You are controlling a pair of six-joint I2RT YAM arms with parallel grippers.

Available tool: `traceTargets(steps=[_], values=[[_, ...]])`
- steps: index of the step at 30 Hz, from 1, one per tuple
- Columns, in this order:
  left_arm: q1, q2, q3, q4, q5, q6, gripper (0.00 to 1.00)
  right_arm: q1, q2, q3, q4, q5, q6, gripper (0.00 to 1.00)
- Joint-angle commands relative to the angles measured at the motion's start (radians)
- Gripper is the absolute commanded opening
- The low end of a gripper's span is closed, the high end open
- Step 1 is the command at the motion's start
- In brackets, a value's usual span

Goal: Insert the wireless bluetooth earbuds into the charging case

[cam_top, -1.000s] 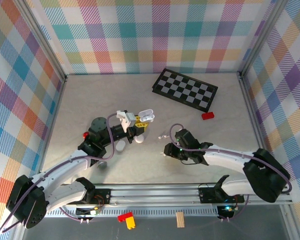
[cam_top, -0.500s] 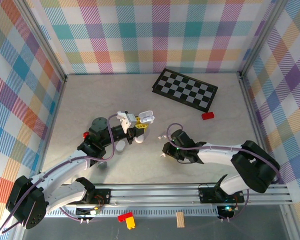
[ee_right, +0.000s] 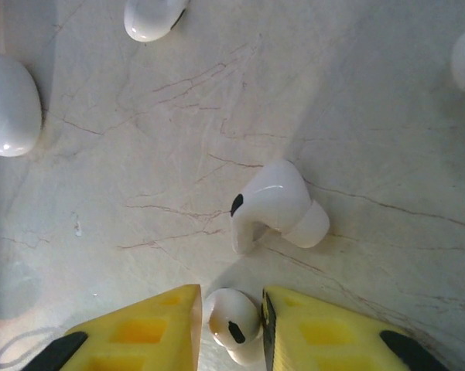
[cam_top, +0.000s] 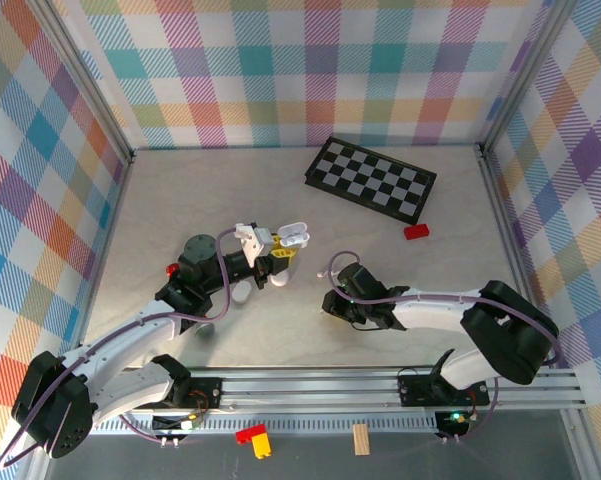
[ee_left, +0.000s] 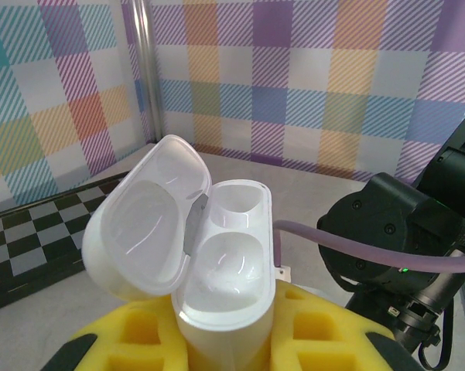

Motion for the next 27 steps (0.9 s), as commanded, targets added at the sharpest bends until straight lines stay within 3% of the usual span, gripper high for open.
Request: traceTargets(steps=[1,13,27], values=[[0.006,0.0,0.009,0.016,0.025,0.013,0.1,0.011,0.028,0.044,-0.085,-0.004,-0.065,0.25],[0.006,-0.003,0.002,0.002,0.01,0.016,0.1,0.013,-0.011,0.04,-0.111,0.032,-0.113,0.18],[0.004,0.043,-0.012,-0.036,-0.011,0.012,0.1,-0.002,-0.18,0.056,-0.185,0.196,-0.356,0.17]])
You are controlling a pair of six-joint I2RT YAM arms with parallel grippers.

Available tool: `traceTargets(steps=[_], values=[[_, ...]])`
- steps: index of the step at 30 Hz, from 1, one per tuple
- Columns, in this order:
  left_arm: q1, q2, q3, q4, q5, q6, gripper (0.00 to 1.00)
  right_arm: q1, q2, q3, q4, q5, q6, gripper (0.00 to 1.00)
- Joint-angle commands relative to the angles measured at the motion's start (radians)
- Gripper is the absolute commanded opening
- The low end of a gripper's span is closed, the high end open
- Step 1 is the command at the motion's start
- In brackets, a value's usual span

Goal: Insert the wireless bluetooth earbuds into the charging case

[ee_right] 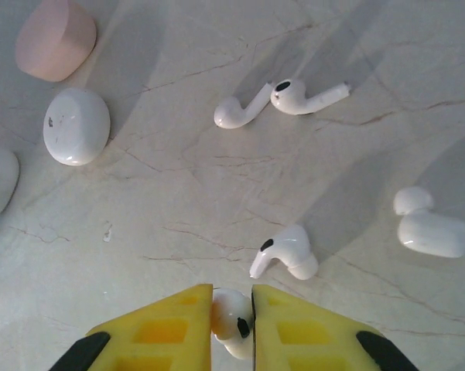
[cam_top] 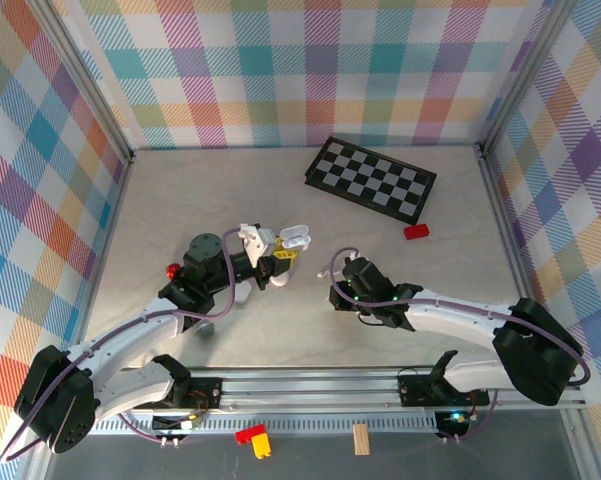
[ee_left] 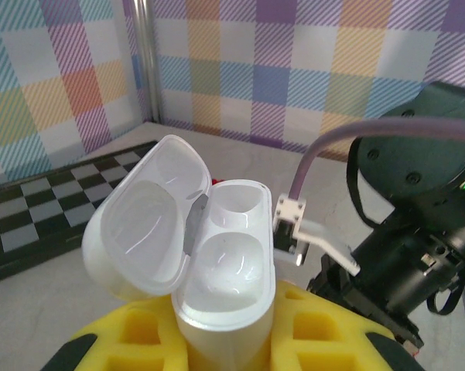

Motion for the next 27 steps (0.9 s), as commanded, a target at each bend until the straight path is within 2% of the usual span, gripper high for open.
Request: traceTargets(steps=[1,8,16,27], values=[[0.003,0.008,-0.013,-0.014,-0.011,0.011,0.1,-0.01,-0.014,0.023,-0.063,0.046,-0.085,0.17],[0.003,0.003,-0.022,-0.032,-0.03,0.002,0.1,-0.016,0.059,0.039,-0.102,-0.065,-0.061,0.18],[0.003,-0.002,-0.025,-0.044,-0.037,0.009,0.1,-0.016,0.143,0.075,-0.191,-0.147,-0.112,0.19],[0.003,-0.01,-0.031,-0.045,-0.047,0.01,0.1,-0.017,0.104,0.066,-0.184,-0.164,-0.106,0.32]])
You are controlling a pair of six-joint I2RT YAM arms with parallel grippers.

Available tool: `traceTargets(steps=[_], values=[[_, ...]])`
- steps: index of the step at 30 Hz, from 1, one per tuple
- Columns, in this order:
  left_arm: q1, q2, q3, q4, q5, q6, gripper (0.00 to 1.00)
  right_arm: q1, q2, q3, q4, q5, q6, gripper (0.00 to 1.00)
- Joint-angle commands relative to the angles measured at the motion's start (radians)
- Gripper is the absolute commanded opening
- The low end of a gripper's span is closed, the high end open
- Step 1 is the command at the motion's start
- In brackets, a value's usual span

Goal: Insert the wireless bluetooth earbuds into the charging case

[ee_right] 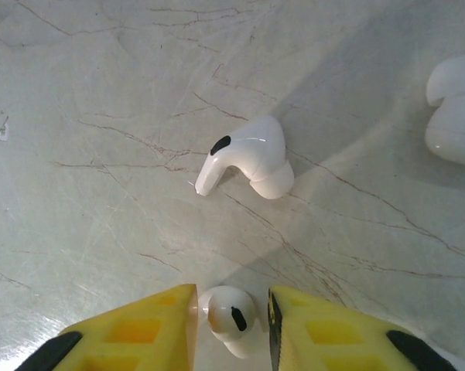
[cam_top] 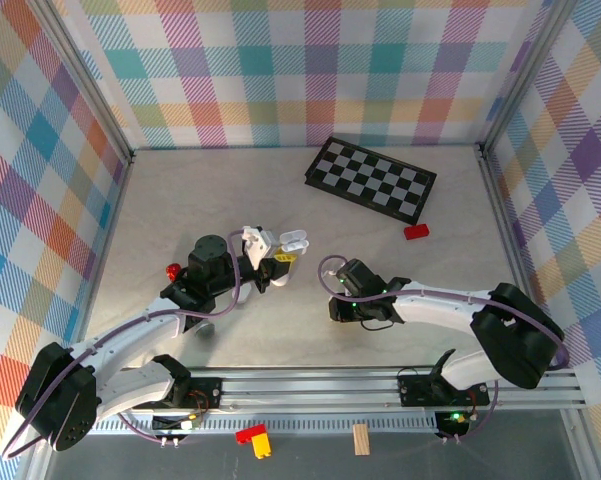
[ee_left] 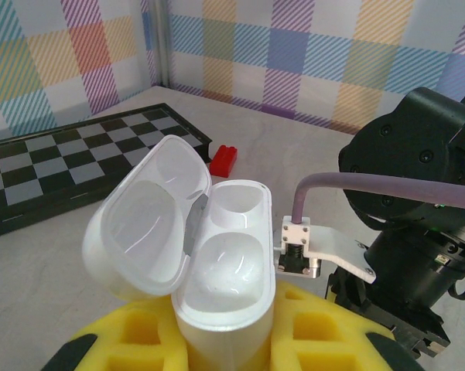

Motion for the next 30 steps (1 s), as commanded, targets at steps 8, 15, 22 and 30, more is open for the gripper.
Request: traceTargets(steps=[8,15,22,30], values=[[0.003,-0.009,-0.015,0.018,-0.001,0.01,0.1,-0.003,-0.024,-0.013,0.013,-0.051,0.01,0.32],[0.003,-0.011,-0.012,0.016,-0.001,0.011,0.1,-0.003,0.017,-0.015,0.011,-0.046,0.003,0.3],[0.003,-0.018,-0.011,0.006,-0.004,0.013,0.11,-0.003,0.047,-0.014,0.01,-0.044,-0.002,0.22],[0.004,-0.013,-0.011,0.005,-0.01,0.016,0.11,-0.002,-0.031,-0.012,0.011,0.014,-0.04,0.17]])
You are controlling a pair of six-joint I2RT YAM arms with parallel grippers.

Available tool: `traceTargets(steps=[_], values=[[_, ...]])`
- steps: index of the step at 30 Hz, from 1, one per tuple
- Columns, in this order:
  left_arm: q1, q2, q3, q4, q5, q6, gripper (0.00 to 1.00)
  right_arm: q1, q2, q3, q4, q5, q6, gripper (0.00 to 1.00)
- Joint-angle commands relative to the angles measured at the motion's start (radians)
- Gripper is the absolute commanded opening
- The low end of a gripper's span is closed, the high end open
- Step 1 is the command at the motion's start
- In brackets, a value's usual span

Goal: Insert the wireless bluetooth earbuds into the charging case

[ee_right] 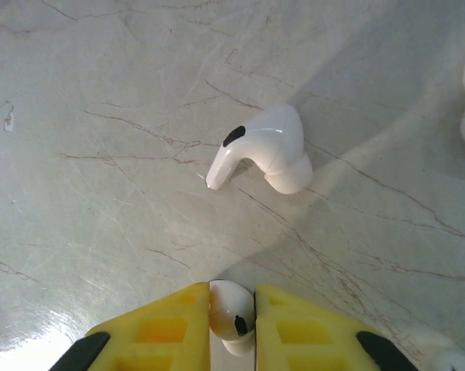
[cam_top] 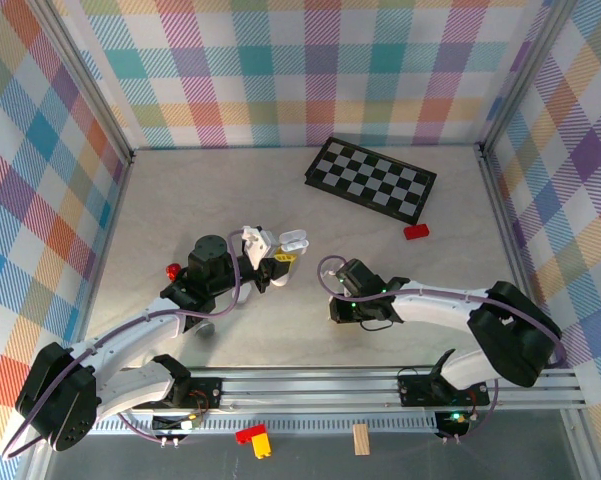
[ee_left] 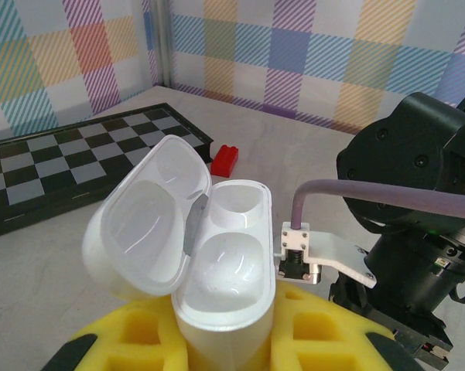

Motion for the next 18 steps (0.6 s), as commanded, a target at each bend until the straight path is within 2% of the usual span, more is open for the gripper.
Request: traceTargets(steps=[1,7,12,18], values=[[0.004,-0.011,-0.01,0.005,-0.007,0.016,0.11,0.002,-0.058,-0.011,-0.005,0.057,-0.045,0.16],[-0.011,0.012,-0.015,-0.002,-0.025,0.021,0.11,0.002,-0.197,-0.01,0.018,0.181,-0.158,0.15],[-0.043,0.062,-0.011,-0.004,-0.03,0.034,0.11,0.002,-0.321,0.011,0.046,0.287,-0.325,0.16],[-0.069,0.138,0.032,-0.038,-0.063,0.025,0.11,0.002,-0.444,0.046,0.083,0.334,-0.485,0.16]])
